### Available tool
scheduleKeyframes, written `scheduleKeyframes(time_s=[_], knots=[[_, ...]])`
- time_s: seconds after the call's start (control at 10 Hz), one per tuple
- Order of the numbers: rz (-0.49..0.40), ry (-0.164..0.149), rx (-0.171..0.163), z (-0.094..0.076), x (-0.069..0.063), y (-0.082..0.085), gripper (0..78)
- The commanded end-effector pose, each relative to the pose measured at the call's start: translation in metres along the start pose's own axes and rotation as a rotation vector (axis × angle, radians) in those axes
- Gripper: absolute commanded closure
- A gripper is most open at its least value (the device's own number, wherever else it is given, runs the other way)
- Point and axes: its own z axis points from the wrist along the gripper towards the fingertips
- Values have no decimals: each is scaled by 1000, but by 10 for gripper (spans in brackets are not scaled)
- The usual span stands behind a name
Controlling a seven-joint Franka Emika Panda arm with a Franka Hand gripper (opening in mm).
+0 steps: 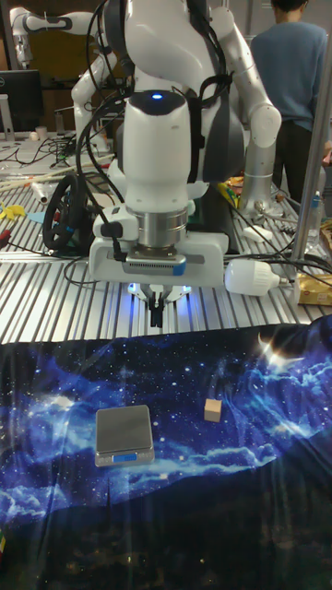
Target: Place the block on the scale
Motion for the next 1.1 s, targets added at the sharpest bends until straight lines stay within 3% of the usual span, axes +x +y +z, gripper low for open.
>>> scheduleKeyframes(time_s=[0.1, 0.5, 0.8, 1.0, 1.1], knots=[[124, -35, 46, -2, 0, 1, 776], [129, -24, 28, -2, 0, 1, 776], [155, -11, -35, -2, 0, 1, 776], [170, -8, -37, -2, 0, 1, 776], [169, -3, -56, -2, 0, 1, 776]])
